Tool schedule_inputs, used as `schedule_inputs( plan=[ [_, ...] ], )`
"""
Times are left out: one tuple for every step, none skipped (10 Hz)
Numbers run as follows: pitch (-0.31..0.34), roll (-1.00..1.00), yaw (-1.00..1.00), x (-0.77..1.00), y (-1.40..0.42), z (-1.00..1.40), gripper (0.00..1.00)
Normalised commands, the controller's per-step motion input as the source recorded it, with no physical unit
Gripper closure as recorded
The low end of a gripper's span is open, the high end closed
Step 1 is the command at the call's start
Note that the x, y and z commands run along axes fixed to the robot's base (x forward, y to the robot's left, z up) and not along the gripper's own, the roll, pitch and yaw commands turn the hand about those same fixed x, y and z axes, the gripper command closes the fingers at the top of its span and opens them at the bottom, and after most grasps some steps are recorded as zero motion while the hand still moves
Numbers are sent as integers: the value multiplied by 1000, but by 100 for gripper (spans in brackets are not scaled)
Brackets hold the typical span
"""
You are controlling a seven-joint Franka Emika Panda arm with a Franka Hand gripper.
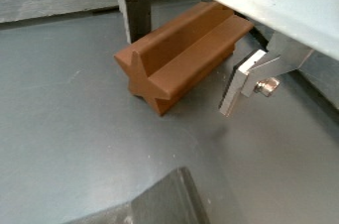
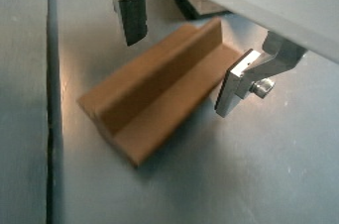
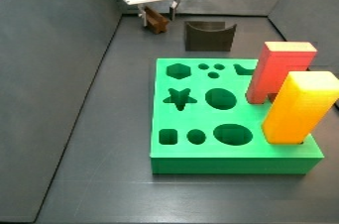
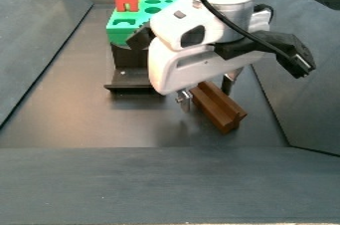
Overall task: Pick up the star object. Move up. Place the star object on the fixture. Regrasp the star object. Move to above the board. Insert the star object.
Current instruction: Pick up the star object.
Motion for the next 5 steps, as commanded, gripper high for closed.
schedule_inputs(
  plan=[
    [-59,0,0,-177,3,-334,0],
    [0,-30,0,0,0,0,0],
    [-20,0,0,0,-31,-31,0],
    [-10,0,0,0,0,0,0],
    [0,3,0,17,0,0,0]
  ],
)
